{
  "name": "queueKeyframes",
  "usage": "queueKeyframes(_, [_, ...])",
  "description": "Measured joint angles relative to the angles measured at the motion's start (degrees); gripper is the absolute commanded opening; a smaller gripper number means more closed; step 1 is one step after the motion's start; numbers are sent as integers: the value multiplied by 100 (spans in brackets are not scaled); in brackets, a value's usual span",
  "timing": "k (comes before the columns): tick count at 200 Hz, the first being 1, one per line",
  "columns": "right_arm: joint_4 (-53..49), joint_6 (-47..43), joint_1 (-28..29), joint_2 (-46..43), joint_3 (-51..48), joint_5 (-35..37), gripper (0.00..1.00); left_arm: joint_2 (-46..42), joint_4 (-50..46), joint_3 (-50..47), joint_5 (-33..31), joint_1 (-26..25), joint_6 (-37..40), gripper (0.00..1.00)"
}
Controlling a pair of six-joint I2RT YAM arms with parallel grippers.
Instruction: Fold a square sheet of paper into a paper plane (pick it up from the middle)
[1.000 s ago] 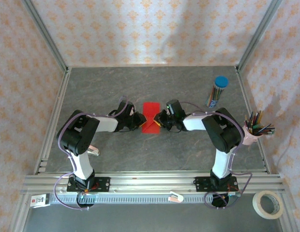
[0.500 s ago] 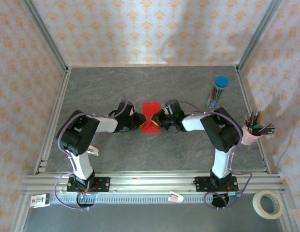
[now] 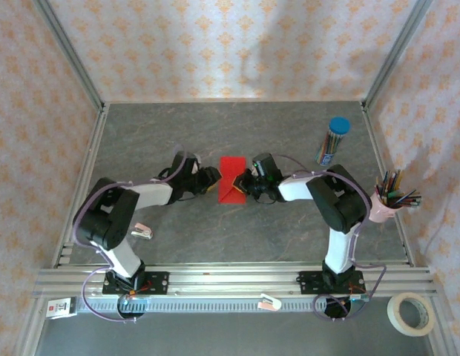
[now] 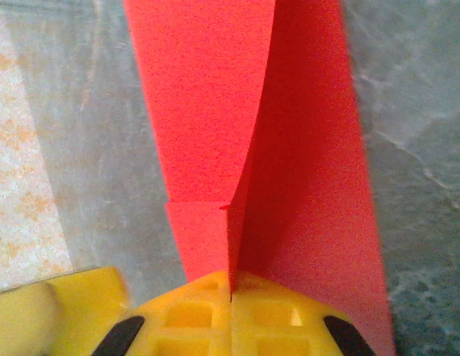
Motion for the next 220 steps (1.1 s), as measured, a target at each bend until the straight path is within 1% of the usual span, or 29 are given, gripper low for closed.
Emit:
queueKeyframes(25, [22, -385, -2, -562, -15, 195, 3, -645, 140, -37, -162, 350, 131, 59])
queueKeyframes(45, [221, -671, -26, -1128, -103, 262, 3, -1075, 199, -94, -234, 544, 339, 74])
queueKeyframes(73, [623, -938, -98, -1718, -289, 184, 3, -1558, 326, -295, -232, 654, 625, 93])
queueKeyframes(93, [909, -1023, -144, -1899, -358, -2, 3, -1810, 564, -455, -74, 684, 719, 97])
queueKeyframes(124, [1346, -966, -151, -1952, -398, -461, 3, -1799, 1224, -553, 564, 686, 619, 98])
queueKeyframes(151, [1799, -737, -151, -1947, -402, -846, 3, -1611, 2098, -782, 1150, 684, 275, 88])
queueKeyframes(164, [1974, -625, -151, -1943, -402, -997, 3, -1480, 2411, -850, 1377, 684, 116, 86])
queueKeyframes(194, [2216, -455, -151, -1847, -402, -1239, 4, -1325, 2909, -868, 1711, 684, -151, 81])
queueKeyframes(220, [2260, -367, -151, -1738, -402, -1386, 4, -1311, 3237, -868, 1884, 684, -278, 72])
